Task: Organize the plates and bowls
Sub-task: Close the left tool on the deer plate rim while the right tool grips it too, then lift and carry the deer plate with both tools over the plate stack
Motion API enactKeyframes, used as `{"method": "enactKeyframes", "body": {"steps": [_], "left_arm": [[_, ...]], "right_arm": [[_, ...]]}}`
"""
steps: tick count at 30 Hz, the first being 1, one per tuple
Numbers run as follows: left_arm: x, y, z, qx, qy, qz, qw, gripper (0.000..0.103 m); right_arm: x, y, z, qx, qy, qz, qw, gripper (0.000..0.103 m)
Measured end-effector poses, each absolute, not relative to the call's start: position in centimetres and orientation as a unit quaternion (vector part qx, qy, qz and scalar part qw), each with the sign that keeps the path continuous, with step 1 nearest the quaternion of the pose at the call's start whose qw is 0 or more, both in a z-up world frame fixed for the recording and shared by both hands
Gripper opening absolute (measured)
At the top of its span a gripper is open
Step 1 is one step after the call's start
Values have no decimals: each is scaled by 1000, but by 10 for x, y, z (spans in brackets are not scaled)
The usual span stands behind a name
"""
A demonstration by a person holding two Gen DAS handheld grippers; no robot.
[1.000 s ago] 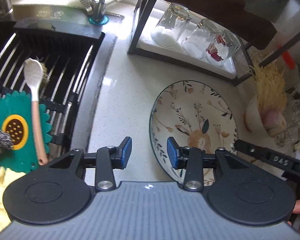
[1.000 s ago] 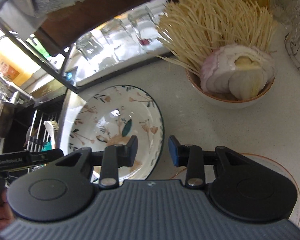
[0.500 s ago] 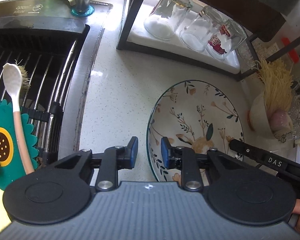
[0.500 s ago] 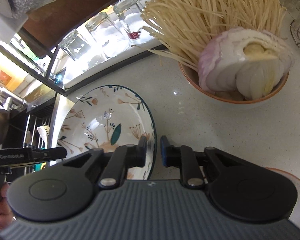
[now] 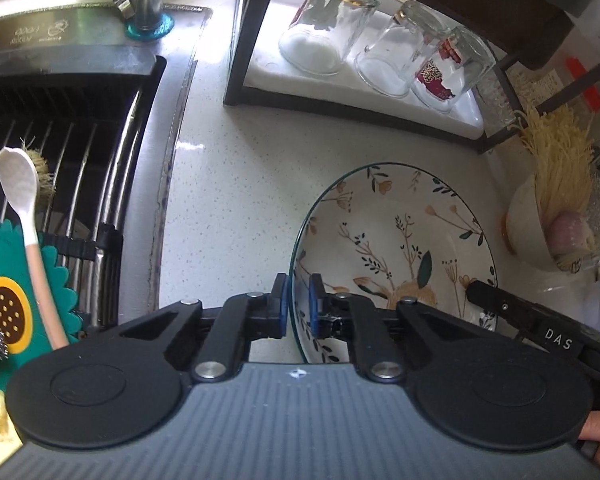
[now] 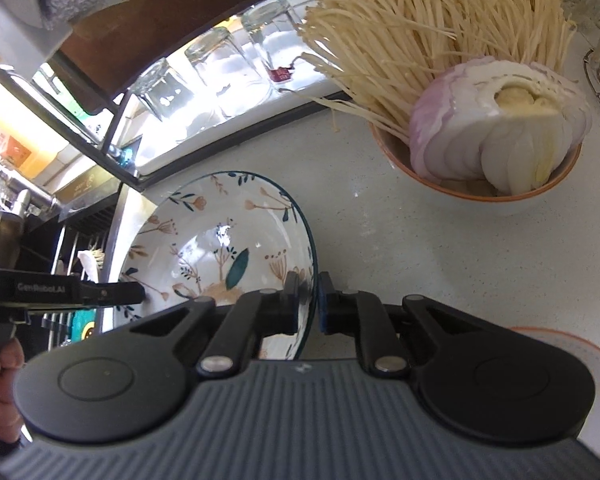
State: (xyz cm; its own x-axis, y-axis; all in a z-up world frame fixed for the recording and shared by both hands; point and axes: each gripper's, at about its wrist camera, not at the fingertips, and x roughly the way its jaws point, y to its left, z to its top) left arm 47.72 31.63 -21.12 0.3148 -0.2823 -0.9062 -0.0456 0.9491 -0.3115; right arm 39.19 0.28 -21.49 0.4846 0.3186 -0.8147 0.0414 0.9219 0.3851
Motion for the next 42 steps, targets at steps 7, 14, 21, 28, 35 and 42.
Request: {"method": "enactKeyframes", "body": {"steps": [7,14,21,28,35,42], "left_arm": [[462,317,-194,-127,574,-82,805,11],[442,306,-161,-114,554,-108,818,11],[416,293,-133,-120,533,-124,828,11],[387,276,-124,-121,527,-143,829,11],[364,258,-129,-115,536,-147,823,11],[351,238,-141,-119,551,-159,810,11]], "right_arm": [[378,3,-203,190,485,89,849,12],[358,-4,-173,176,469,92,861,12],[332,-16,-141,173,440,91,877,12],[306,-27,-130,177,429,76,883,12],[275,-41,-133,182,434,59,881,12],[250,-54,-139,175,438,32,881,12]]}}
